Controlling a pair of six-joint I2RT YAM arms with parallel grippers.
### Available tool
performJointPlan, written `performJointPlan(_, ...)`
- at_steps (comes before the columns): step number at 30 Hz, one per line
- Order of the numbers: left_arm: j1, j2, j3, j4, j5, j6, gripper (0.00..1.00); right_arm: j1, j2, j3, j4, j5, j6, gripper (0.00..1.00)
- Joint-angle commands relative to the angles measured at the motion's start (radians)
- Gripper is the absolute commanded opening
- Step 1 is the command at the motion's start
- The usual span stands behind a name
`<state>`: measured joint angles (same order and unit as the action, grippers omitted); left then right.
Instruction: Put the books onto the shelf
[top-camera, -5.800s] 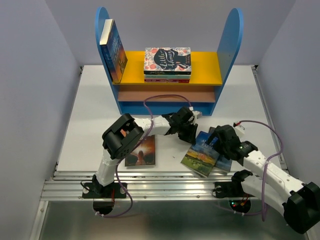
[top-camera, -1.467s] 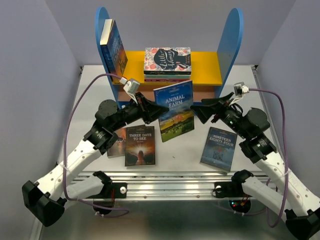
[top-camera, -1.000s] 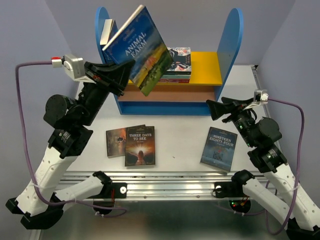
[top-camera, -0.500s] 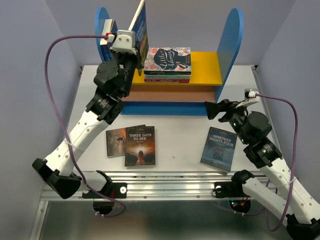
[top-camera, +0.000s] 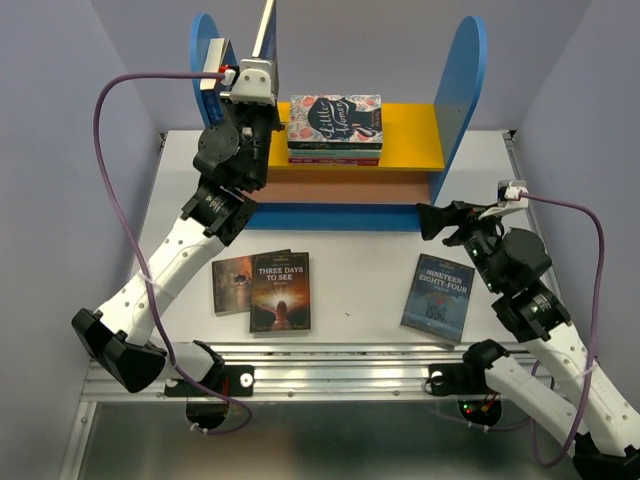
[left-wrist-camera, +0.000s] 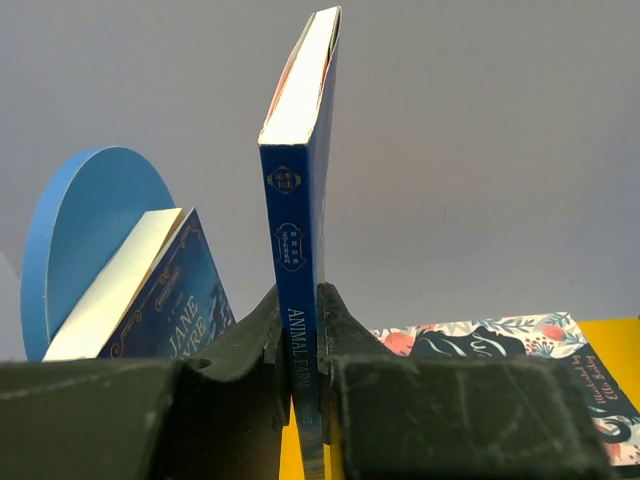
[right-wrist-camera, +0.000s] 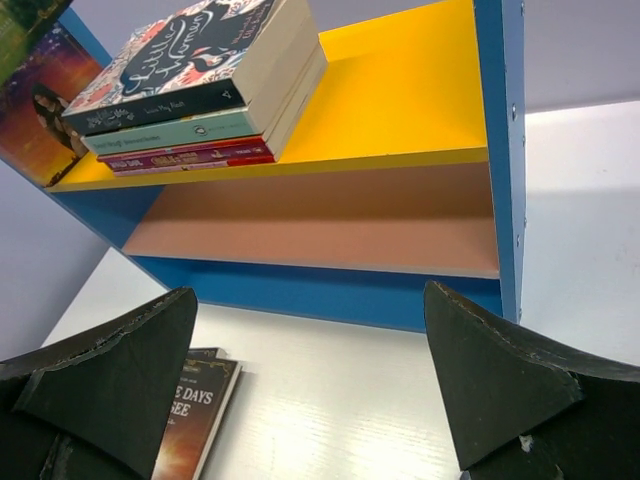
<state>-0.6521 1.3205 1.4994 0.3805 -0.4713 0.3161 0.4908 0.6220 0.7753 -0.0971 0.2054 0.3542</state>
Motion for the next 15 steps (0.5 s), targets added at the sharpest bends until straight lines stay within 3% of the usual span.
performJointPlan(1, 0.015, -0.044, -0.013, 0.175, -0.033, 0.049, 0.00, -0.003, -0.007, 0.025, 0.016, 0.026, -0.029, 1.00)
performJointPlan(15, 0.063, -0.055, -0.189, 0.271, -0.052, 0.015, 0.00, -0.003, 0.021, 0.021, 0.016, -0.027, -0.024, 1.00)
